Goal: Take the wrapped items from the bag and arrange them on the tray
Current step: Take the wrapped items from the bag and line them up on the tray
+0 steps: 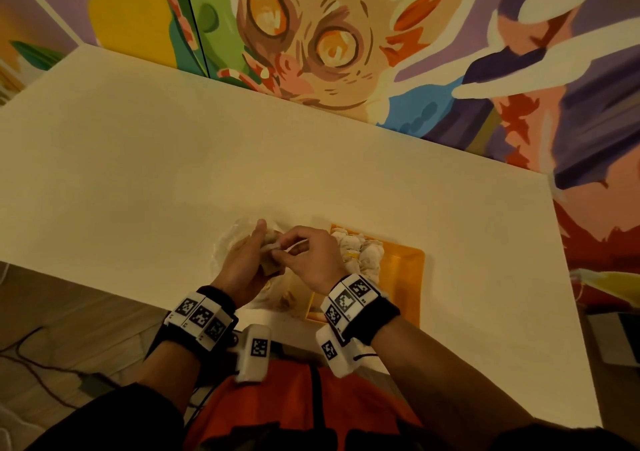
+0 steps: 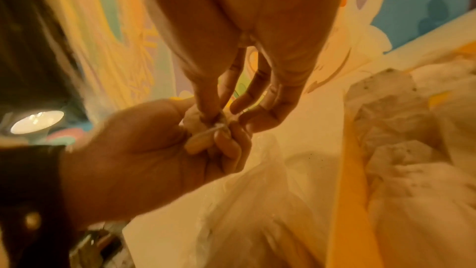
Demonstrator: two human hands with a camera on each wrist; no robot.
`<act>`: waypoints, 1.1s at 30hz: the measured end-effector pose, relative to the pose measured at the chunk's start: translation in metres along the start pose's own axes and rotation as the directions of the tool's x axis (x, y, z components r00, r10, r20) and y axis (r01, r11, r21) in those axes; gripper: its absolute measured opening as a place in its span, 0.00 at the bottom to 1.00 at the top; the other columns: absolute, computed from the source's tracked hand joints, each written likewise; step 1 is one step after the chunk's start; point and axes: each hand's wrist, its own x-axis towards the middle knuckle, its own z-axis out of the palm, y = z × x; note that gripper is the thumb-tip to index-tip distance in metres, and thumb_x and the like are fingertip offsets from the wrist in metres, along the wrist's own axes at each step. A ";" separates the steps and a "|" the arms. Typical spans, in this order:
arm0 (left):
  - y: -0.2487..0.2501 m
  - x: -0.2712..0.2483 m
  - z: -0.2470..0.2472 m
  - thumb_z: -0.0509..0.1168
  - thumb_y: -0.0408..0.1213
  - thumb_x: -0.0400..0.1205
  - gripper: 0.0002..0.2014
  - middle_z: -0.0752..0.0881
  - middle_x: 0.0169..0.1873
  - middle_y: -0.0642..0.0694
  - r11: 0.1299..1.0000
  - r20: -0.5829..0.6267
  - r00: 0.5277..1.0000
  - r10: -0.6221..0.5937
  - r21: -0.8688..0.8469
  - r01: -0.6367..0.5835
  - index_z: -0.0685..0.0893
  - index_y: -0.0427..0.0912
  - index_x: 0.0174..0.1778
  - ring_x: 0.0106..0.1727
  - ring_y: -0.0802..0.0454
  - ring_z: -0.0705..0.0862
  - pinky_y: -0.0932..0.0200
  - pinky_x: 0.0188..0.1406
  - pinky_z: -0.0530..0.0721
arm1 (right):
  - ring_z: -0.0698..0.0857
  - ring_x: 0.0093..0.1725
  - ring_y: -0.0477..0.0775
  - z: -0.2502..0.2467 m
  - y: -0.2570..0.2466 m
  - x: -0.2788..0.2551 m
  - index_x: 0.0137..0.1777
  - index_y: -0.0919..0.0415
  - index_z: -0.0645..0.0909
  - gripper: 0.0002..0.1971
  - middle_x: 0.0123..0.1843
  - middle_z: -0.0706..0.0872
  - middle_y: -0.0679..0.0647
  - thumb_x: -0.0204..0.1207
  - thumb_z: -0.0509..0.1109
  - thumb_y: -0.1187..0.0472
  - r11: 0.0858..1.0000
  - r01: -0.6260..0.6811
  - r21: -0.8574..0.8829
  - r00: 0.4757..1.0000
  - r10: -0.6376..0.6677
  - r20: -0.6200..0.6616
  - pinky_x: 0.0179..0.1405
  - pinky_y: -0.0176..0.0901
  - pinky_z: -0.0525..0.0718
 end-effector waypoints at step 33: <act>0.000 -0.005 0.035 0.71 0.34 0.80 0.04 0.86 0.27 0.56 0.821 0.070 0.892 0.447 0.363 -0.440 0.91 0.39 0.46 0.27 0.58 0.77 0.63 0.23 0.76 | 0.83 0.36 0.43 -0.061 0.018 -0.019 0.37 0.57 0.85 0.08 0.36 0.85 0.44 0.73 0.78 0.56 0.996 -0.004 -0.092 0.996 -0.005 -0.093 0.39 0.29 0.79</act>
